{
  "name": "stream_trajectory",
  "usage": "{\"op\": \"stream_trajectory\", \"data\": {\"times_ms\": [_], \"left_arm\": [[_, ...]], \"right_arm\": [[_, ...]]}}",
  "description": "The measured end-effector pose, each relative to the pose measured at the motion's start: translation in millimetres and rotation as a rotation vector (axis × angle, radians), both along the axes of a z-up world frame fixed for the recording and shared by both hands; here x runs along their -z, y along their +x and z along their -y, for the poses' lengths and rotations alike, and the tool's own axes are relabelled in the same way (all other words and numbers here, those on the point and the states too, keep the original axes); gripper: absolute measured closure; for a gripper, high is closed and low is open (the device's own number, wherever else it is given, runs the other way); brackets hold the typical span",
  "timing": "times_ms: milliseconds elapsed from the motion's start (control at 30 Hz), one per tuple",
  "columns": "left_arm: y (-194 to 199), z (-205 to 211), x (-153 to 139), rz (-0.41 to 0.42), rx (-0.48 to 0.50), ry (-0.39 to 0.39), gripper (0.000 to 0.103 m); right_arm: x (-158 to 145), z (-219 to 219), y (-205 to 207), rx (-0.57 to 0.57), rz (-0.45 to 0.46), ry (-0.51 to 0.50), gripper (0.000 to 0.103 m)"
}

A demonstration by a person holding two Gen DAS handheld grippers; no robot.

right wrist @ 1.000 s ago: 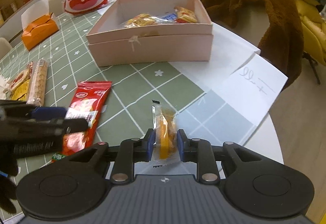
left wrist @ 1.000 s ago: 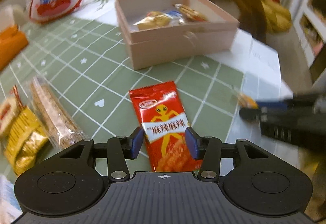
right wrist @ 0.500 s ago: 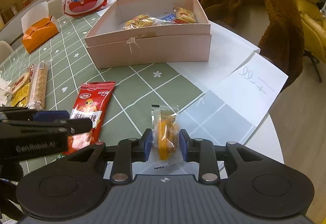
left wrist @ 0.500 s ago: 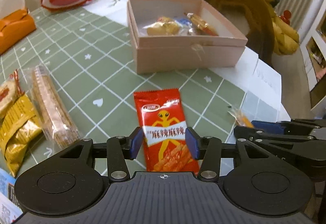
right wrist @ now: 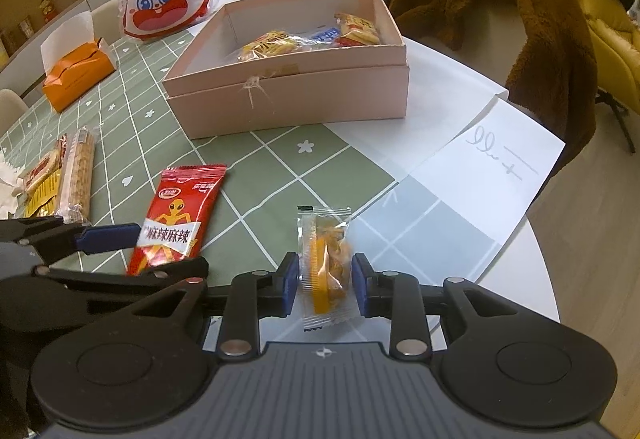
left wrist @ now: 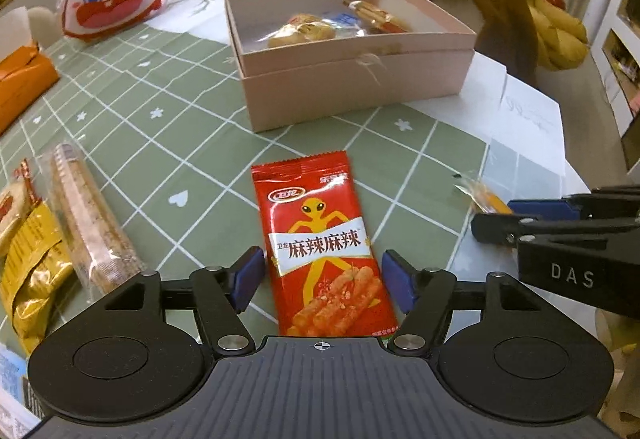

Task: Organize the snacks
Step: 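Lift the red spicy-strip packet and orange packet with both tools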

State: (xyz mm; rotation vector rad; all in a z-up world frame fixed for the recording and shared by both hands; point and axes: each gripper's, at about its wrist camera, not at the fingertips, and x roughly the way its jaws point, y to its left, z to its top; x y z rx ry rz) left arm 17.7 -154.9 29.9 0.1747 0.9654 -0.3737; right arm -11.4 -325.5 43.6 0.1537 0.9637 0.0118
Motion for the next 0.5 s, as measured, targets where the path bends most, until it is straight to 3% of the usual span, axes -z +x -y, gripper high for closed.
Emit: {"op": "stream_trajectory", "data": {"times_ms": [200, 267, 500], "left_arm": [[-5.1, -4.3, 0.8, 0.025, -0.005, -0.015, 0.037], [-8.5, -5.2, 0.4, 0.042, -0.001, -0.015, 0.049], [-18.5, -18.5, -14.3, 0.127, -0.043, -0.063, 0.056]], "right_arm": [[0.5, -2.9, -1.6, -0.012, 0.010, -0.023, 0.074], [0.8, -6.1, -3.6, -0.030, 0.014, -0.048, 0.076], [-22.7, -10.3, -8.4, -0.089, 0.074, -0.053, 0.081]]}}
